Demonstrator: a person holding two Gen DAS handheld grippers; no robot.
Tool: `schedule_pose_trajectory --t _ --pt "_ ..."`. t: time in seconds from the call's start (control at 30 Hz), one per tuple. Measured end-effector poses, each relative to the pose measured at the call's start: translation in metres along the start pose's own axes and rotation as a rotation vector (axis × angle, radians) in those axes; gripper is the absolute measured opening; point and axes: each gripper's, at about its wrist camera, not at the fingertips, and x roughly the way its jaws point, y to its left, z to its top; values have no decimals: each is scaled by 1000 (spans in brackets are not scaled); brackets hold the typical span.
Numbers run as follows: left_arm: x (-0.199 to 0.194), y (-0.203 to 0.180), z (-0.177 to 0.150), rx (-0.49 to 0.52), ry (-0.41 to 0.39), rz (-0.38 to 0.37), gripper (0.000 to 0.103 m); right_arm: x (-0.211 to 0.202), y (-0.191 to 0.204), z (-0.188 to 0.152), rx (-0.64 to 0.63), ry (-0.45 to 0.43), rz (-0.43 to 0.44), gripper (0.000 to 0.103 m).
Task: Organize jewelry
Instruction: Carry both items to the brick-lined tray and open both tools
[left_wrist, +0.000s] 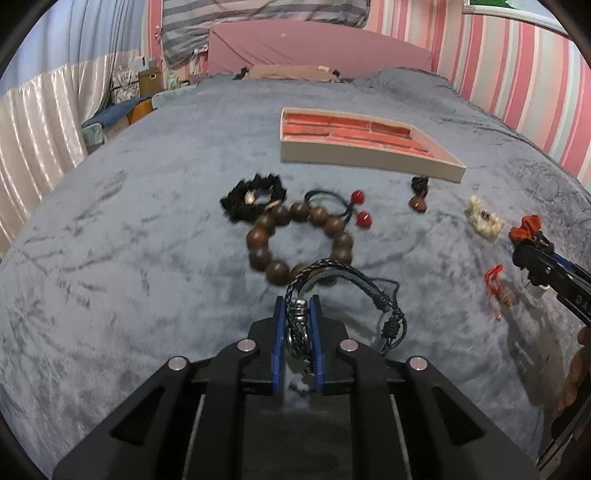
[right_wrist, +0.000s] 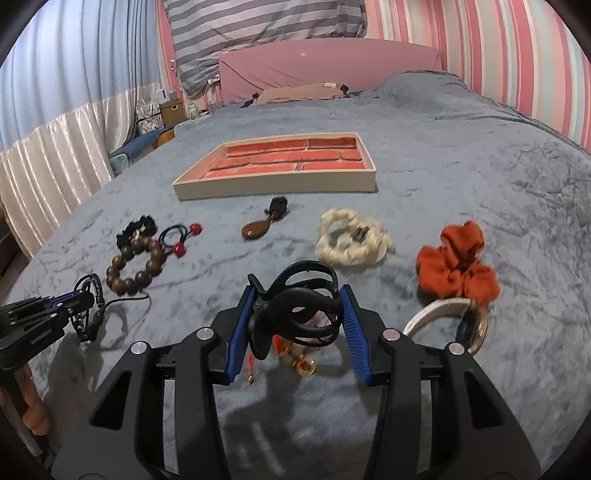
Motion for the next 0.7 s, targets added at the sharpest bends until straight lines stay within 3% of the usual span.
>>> schedule_pose_trajectory --t 0.33,0.7 --pt "20 -29 43 21 -26 -35 13 30 -16 37 -5 8 1 46" --pt "62 -46 129 18 -65 -10 13 78 -16 104 -4 -5 -17 46"
